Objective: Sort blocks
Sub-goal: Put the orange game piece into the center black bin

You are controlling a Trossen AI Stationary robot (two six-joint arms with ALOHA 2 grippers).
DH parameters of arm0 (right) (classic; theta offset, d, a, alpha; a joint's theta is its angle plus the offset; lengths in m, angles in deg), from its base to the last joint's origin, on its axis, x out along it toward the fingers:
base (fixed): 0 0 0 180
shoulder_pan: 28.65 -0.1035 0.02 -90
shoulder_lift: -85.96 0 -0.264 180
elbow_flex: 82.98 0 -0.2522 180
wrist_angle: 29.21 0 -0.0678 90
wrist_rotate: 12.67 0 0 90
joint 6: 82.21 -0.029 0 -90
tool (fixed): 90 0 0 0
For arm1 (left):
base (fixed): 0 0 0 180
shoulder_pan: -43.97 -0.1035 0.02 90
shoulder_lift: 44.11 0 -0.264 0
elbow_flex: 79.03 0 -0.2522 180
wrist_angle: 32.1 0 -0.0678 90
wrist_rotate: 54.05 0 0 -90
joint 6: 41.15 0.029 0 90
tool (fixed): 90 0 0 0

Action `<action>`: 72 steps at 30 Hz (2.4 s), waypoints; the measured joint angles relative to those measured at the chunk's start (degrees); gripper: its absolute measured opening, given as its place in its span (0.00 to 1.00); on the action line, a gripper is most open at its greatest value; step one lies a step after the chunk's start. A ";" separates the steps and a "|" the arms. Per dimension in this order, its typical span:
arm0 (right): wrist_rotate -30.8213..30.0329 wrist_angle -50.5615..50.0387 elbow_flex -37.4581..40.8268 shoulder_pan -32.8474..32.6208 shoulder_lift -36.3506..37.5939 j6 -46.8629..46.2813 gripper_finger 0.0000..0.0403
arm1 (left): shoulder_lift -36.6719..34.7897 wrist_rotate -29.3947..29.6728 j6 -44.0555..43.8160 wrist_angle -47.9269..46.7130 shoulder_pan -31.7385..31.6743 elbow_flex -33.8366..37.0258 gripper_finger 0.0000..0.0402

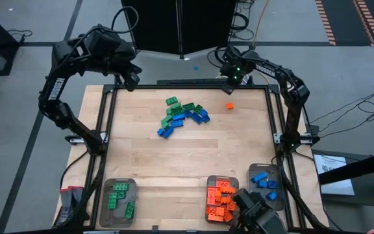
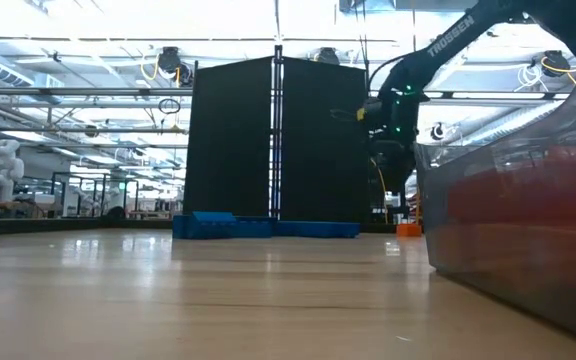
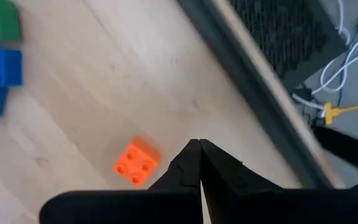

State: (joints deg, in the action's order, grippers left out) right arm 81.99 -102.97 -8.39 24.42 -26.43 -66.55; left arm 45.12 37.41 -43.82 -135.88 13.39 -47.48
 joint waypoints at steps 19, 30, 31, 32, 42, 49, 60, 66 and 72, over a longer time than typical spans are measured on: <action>3.03 14.34 20.28 -1.73 5.61 -1.37 0.00 | 0.00 0.45 -1.54 0.00 1.37 0.00 0.00; 0.82 12.49 20.30 -3.00 5.34 -2.81 0.00 | 0.00 0.42 -2.93 0.00 2.66 0.00 0.00; -0.14 12.45 20.27 -3.43 5.15 -2.96 0.00 | 0.00 0.42 -2.93 0.00 2.79 0.00 0.00; -1.09 12.43 20.23 -3.82 5.12 -2.99 0.00 | 0.00 0.42 -2.93 0.00 3.01 0.00 0.00; -1.70 8.38 20.19 -10.72 5.19 -2.77 0.00 | 0.00 0.39 -2.96 0.00 4.90 0.00 0.00; 3.44 7.30 20.32 -20.22 8.11 1.80 0.00 | 0.00 0.38 -2.80 0.00 5.31 0.00 0.00; -3.51 9.47 16.94 -26.56 15.85 -1.79 0.00 | 0.00 0.46 -2.56 0.00 5.27 0.00 0.00; -7.43 9.48 20.64 -18.67 15.75 -11.08 0.00 | 0.00 0.53 -2.89 0.00 5.42 0.00 0.00; -8.90 10.85 26.29 -15.37 15.75 -17.63 0.00 | 0.00 0.57 -2.52 0.00 5.66 0.00 0.00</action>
State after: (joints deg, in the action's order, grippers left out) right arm 73.09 -92.12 17.90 9.05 -10.68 -84.19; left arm 45.12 37.97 -46.34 -135.88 19.04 -47.48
